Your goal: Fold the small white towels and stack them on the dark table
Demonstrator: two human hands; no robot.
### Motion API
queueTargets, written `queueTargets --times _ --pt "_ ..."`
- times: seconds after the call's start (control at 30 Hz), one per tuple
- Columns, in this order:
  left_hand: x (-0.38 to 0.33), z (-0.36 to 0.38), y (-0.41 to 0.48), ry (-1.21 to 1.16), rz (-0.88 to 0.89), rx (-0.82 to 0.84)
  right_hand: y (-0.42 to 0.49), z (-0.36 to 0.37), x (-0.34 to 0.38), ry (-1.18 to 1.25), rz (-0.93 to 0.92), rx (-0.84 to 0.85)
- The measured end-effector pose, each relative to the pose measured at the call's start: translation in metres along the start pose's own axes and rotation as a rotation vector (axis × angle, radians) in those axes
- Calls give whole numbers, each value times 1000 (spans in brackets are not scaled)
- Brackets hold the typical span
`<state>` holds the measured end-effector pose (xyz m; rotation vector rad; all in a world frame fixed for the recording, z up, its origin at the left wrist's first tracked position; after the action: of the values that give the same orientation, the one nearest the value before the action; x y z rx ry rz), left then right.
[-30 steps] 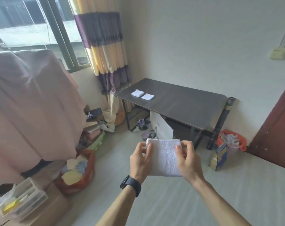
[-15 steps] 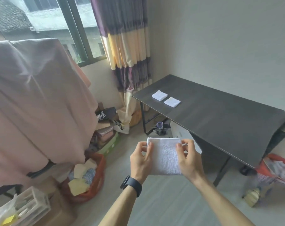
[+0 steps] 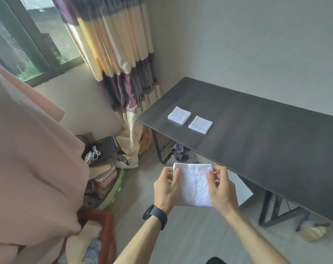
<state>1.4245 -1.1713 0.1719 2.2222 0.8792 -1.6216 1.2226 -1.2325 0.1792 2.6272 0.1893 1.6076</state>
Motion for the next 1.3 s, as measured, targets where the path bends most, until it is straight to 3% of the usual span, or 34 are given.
queueTargets --times 0.27,0.73,1.3 --pt "7 91 162 105 -37 203 132 46 -56 -14 224 -86" --pt "-5 243 405 296 -156 337 369 103 -159 -84 515 -61" --pt "62 356 528 639 -19 670 442 160 -262 -313 783 -139"
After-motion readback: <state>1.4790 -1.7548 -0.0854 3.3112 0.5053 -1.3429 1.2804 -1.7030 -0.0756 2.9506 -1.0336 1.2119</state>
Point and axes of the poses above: each hand's wrist, its own y-axis towards the middle knuckle, its own z-axis out of the palm, x = y × z, the point moved 9 cm from there along y, towards the middle knuckle, and after that the axes turned 4 degrees about -x, right-handed, at the moved point
